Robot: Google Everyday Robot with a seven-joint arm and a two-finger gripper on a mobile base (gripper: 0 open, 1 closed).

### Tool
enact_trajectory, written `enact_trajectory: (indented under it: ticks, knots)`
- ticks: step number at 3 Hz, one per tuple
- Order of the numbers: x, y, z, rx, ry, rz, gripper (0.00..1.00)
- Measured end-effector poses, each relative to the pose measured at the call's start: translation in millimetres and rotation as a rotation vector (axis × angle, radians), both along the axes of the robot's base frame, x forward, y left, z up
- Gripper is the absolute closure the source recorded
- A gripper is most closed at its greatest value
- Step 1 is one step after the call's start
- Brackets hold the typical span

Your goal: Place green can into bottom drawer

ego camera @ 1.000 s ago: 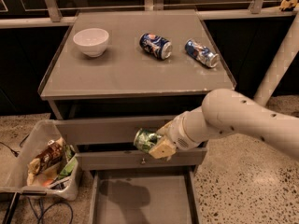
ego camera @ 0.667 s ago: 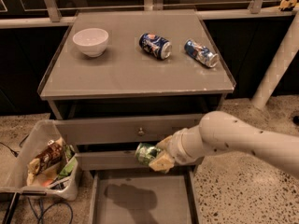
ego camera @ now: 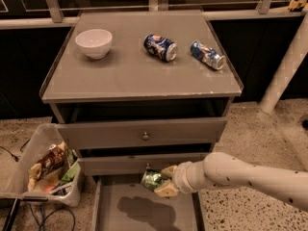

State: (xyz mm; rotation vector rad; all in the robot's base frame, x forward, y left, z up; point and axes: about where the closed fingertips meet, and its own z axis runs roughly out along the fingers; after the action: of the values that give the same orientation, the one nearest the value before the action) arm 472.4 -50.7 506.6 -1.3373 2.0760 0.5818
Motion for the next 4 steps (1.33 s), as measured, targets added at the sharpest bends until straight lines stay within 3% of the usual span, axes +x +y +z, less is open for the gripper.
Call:
enact_trajectory:
  ticks: [1, 3, 4]
  knots:
    - [8.2, -5.4, -69.3, -0.030, 0.063, 0.021, 1.00]
    - [8.1, 4.0, -78.8, -0.032, 0.088, 0.035, 1.00]
    - [17.8, 16.0, -121.2, -0.038, 0.126, 0.027, 1.00]
